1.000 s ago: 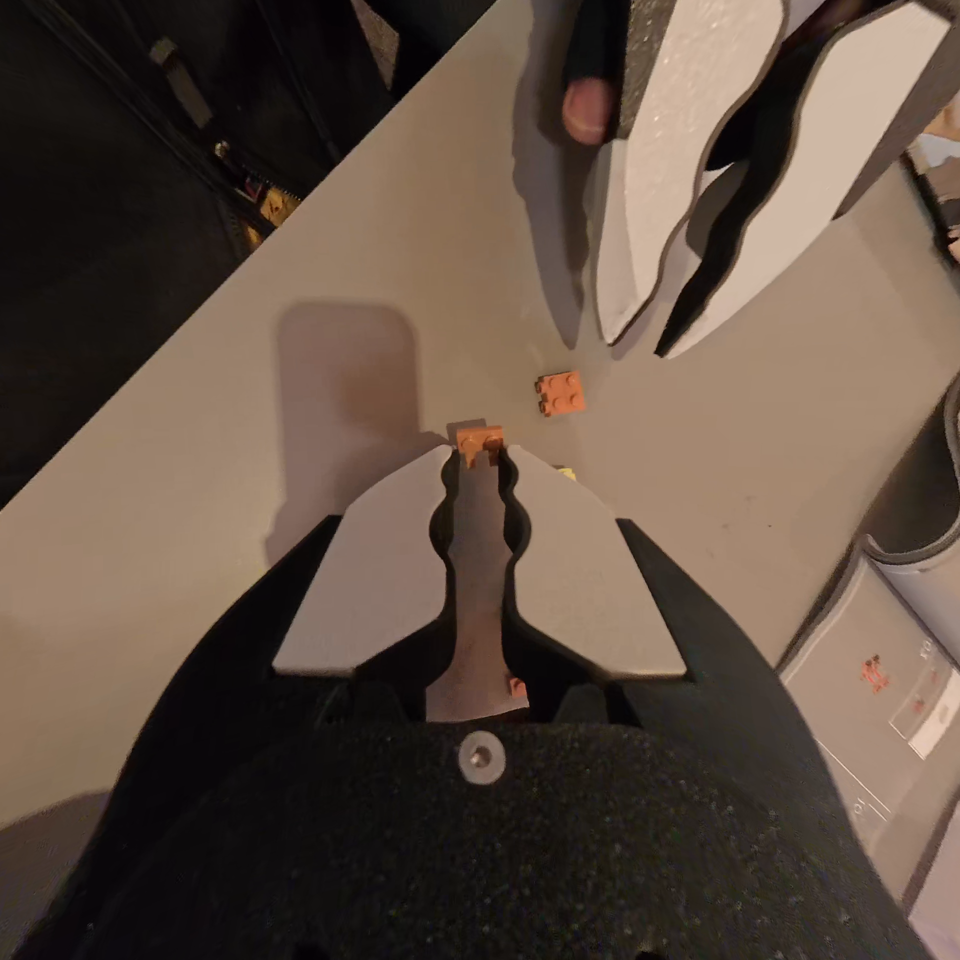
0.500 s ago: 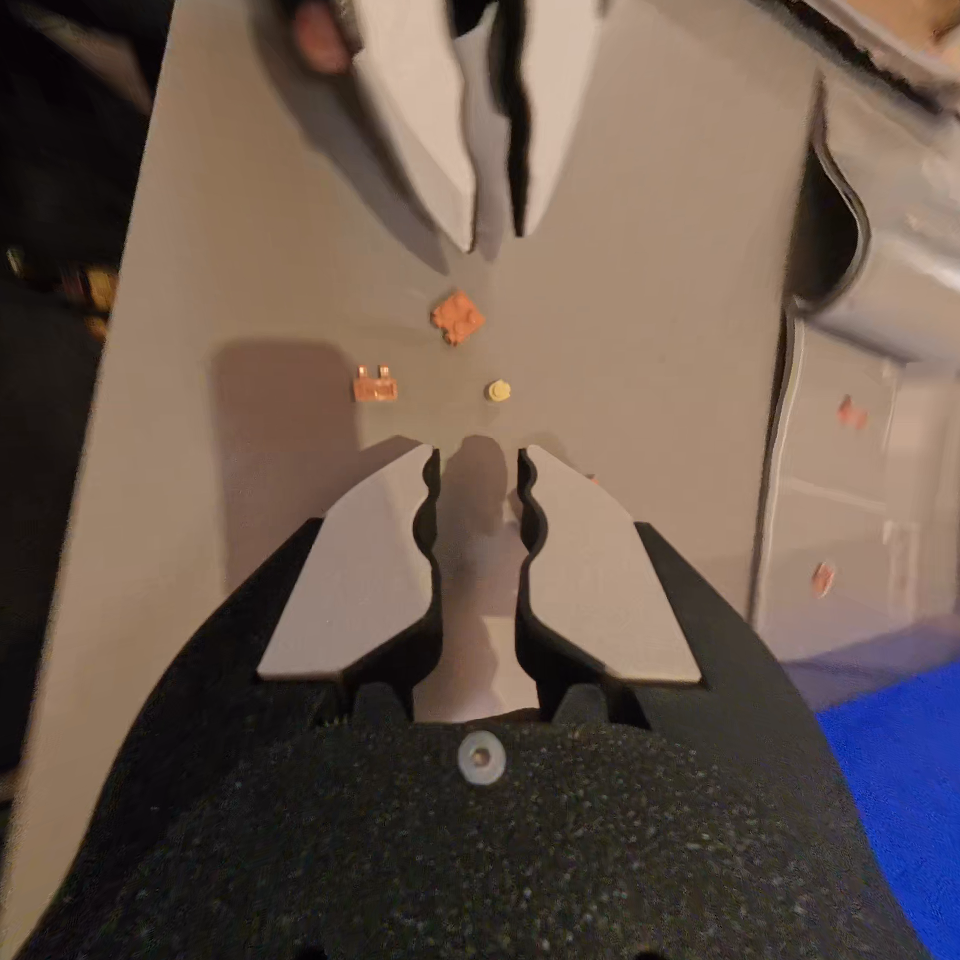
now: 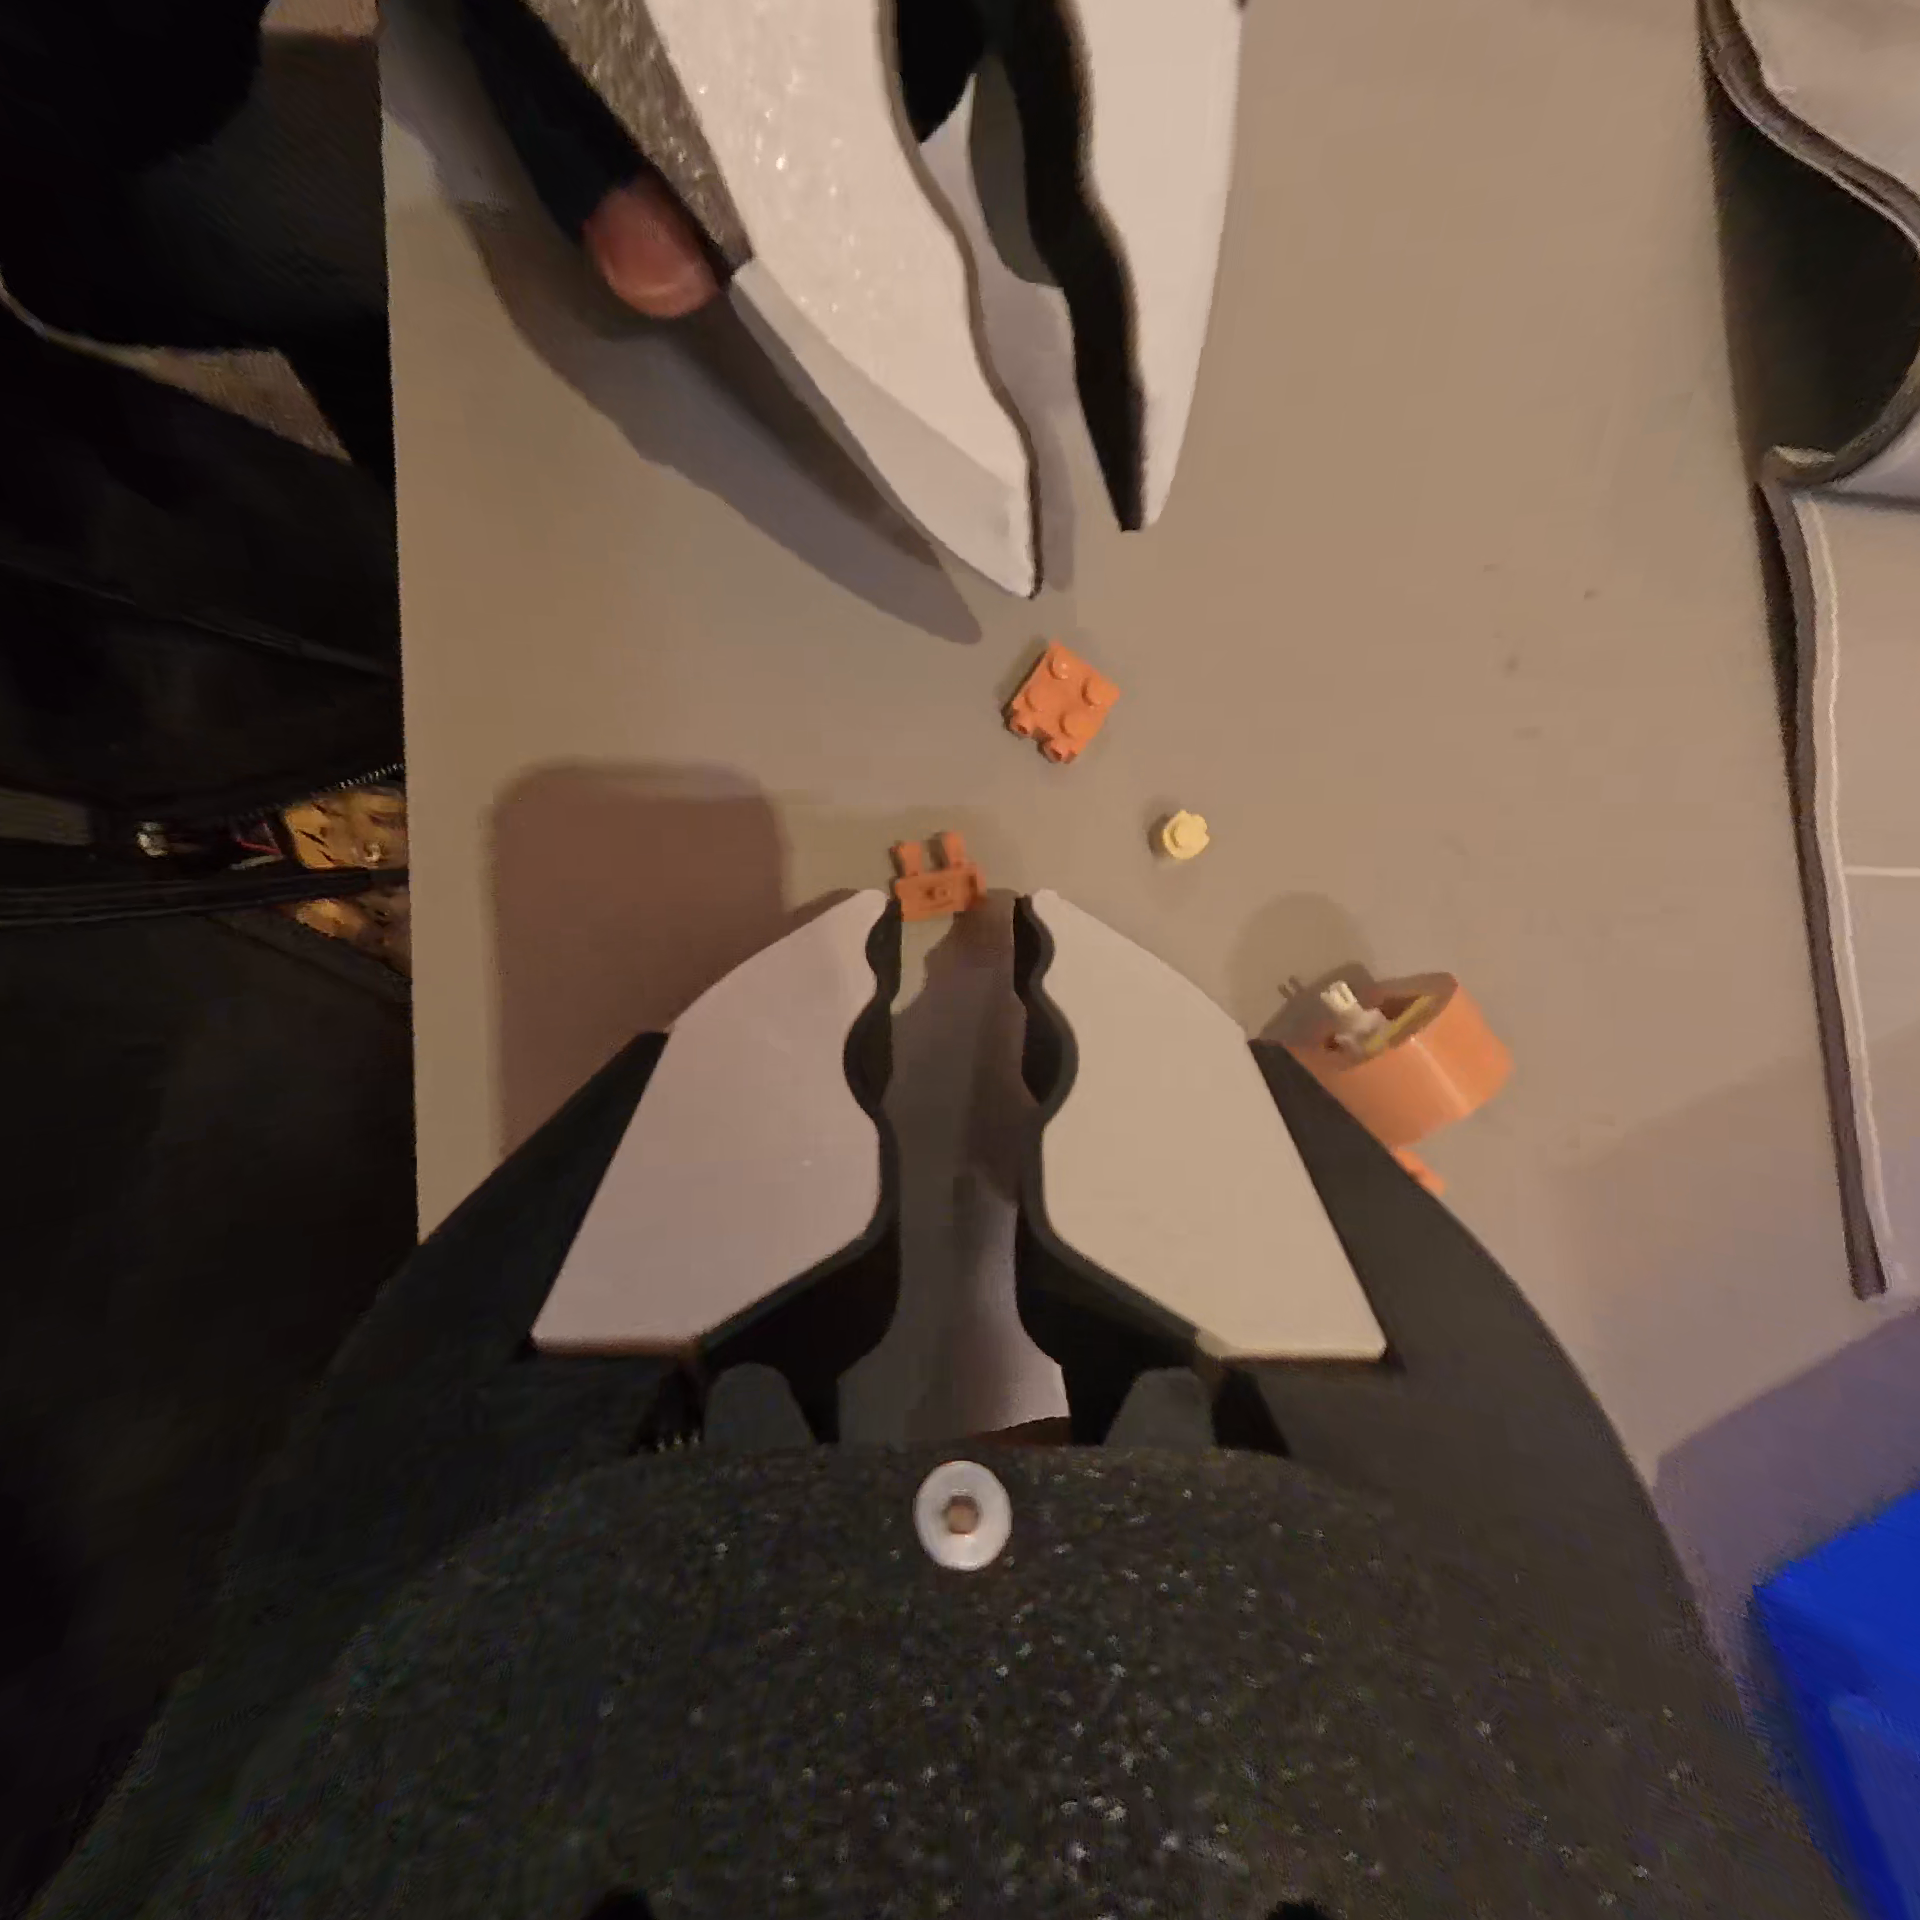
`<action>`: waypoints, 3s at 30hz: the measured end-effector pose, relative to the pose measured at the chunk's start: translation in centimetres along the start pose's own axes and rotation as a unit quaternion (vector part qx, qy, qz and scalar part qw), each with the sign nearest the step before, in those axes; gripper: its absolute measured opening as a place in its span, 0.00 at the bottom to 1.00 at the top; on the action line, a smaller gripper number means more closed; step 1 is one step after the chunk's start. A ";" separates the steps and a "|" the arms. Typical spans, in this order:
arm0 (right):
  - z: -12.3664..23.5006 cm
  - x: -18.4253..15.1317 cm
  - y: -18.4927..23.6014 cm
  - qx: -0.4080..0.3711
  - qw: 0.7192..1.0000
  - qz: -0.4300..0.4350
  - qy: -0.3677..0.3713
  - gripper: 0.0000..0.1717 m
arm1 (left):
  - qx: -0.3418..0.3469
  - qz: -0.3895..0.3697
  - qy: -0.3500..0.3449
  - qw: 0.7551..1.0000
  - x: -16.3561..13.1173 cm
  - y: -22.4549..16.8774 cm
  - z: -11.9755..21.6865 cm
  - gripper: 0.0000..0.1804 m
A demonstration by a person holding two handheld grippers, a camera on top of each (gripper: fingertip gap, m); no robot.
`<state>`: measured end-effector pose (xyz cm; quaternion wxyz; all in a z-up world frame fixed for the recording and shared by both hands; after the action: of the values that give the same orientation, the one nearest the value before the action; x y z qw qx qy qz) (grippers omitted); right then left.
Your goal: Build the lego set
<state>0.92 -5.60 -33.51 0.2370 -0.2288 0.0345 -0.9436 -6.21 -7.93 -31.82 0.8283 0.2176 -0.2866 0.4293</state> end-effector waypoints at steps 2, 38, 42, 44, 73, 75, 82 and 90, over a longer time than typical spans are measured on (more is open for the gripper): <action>-0.3 0.3 0.1 0.007 1.000 0.015 0.000 0.12 | -0.001 0.002 -0.003 1.000 0.0 0.0 0.1 0.09; 2.3 3.6 0.1 0.218 0.953 -0.089 -0.190 0.08 | 0.003 -0.282 -0.105 0.954 1.3 -3.1 1.2 0.03; 3.4 3.8 -1.5 0.020 0.974 0.003 -0.228 0.11 | -0.144 -0.034 -0.092 0.985 1.7 -1.8 2.1 0.03; 3.9 4.2 -1.1 -0.063 0.967 0.063 -0.239 0.12 | -0.230 0.068 -0.107 0.965 2.1 -1.4 2.8 0.03; 3.3 5.6 -0.4 -0.011 0.964 -0.020 -0.264 0.09 | -0.161 -0.093 -0.156 0.970 1.5 -1.1 3.9 0.11; 3.4 5.7 0.0 0.007 0.963 -0.022 -0.268 0.09 | -0.145 -0.128 -0.158 0.968 1.5 -1.3 3.7 0.10; 3.0 5.7 0.3 0.026 0.965 -0.020 -0.259 0.09 | -0.140 -0.176 -0.173 0.959 1.7 -1.9 3.6 0.07; 1.2 4.1 -0.9 -0.033 0.985 -0.061 -0.157 0.14 | -0.118 -0.166 -0.141 0.969 0.8 -0.5 3.1 0.06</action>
<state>-2.18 -6.66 -30.57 0.1739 -0.3833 0.0142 -0.9070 -6.28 -9.62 -29.00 0.8592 0.2207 -0.4090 0.2139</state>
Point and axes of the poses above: each gripper's, where its closed fingertips meet, z back along the fingers, x out of its top, y = z × x across the jaws, the point moved 2 cm from there along z, back along the fingers, and after that the axes turned 14 degrees about y, right-handed, at the moved point
